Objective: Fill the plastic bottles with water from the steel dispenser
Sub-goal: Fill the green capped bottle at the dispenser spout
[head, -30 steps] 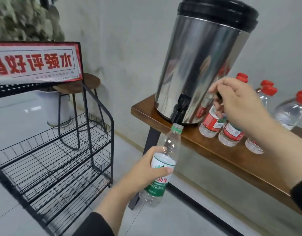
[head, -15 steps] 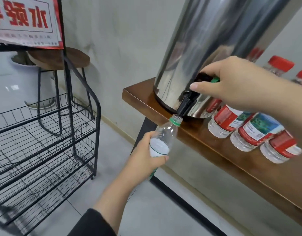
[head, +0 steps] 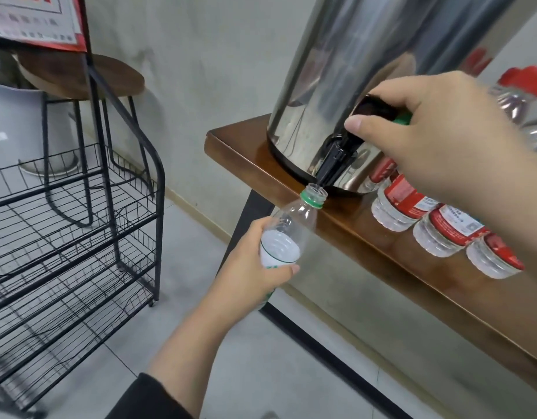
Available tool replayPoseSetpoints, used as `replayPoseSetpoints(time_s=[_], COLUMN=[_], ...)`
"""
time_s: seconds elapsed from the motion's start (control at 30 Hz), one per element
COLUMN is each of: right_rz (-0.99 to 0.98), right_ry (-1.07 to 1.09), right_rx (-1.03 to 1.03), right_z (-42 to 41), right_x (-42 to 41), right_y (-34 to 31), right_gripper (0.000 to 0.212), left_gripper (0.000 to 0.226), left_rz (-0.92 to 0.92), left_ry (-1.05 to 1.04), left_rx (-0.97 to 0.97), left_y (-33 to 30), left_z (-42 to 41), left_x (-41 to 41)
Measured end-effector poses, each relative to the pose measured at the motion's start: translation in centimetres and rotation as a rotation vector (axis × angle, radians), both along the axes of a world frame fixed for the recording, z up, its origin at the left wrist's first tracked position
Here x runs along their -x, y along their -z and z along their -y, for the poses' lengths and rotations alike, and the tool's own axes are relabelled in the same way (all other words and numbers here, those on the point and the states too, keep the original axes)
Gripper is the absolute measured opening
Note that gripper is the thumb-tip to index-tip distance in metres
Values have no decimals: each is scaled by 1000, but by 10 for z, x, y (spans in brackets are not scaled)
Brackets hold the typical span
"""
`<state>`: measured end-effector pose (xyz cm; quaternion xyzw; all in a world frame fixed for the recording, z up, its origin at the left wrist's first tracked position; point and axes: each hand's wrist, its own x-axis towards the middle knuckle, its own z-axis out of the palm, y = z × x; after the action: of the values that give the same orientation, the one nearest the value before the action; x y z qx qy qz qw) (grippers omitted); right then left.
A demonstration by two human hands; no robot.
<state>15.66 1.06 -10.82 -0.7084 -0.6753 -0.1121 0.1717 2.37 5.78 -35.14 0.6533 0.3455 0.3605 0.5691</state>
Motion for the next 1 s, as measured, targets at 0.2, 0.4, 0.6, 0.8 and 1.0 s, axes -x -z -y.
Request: replayPoseSetpoints(time_s=[0.2,0.4,0.6,0.8,1.0], right_rz=[-6,34,64,-200,-240], right_ry=[-58,-96,-106,-54,0], right_rx=[-188,-333,-251,-289,-196], right_z=[7,11,20,36,28], right_x=[2,-3,-3,-15,-41], right_y=[23,48,68,74,94], right_gripper=[19,24,46,37,15], left_gripper=[66,68,69,68,68], left_rz=[9,7,11,14,23], left_ry=[18,22,38,47,43], left_rx=[13,6,3,15,31], left_y=[1,3,5,7,11], left_z=[-2,-2,-2,-2,-1], left_x=[-1,-2,-3,-3,-3])
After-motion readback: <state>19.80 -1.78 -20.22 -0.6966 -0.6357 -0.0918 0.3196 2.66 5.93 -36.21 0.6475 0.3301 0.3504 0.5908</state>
